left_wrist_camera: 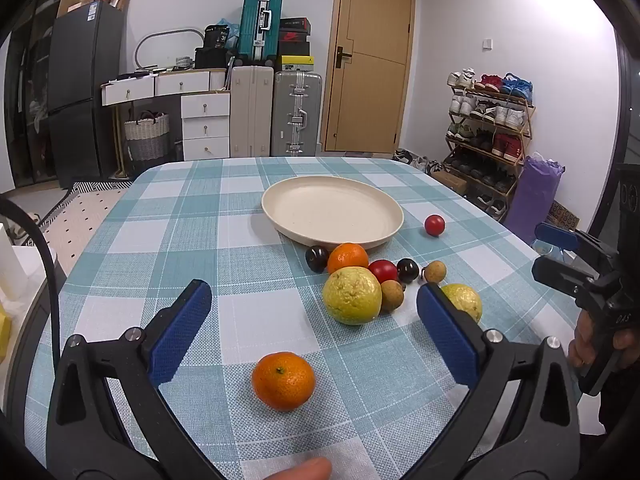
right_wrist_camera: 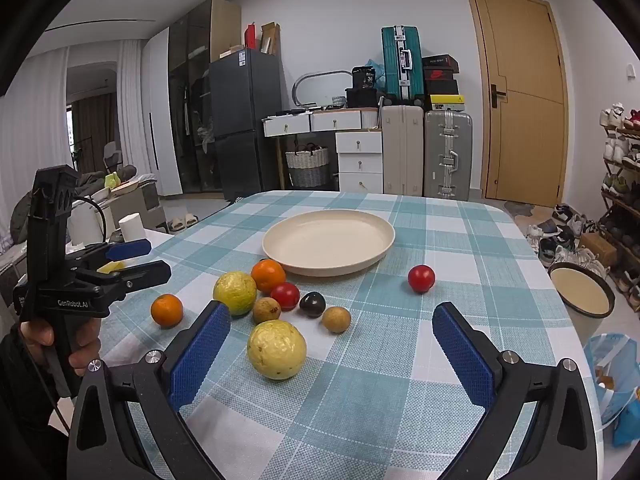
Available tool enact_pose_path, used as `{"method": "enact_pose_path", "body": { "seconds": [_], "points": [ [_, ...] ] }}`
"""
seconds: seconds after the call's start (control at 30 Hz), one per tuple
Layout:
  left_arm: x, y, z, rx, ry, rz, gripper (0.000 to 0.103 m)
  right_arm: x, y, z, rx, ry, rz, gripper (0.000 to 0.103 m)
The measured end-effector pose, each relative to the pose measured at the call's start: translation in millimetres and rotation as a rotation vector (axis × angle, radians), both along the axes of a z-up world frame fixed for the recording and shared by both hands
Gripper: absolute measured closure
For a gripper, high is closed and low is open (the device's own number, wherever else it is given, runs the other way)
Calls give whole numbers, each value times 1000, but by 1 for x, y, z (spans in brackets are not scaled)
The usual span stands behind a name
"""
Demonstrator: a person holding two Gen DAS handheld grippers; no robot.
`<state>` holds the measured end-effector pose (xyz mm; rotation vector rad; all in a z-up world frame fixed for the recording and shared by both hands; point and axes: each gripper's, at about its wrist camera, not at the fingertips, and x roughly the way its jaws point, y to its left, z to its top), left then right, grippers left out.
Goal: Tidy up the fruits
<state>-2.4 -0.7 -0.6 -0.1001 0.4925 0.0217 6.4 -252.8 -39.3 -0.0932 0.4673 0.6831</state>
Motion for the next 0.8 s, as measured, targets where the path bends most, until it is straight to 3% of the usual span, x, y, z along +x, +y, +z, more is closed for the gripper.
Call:
{"method": "enact_pose_path", "body": {
  "seconds": [0.8],
  "points": [
    [0, 0, 0, -2, 1, 1, 0, 0, 0, 0, -5, -7, 0, 0]
  ]
}}
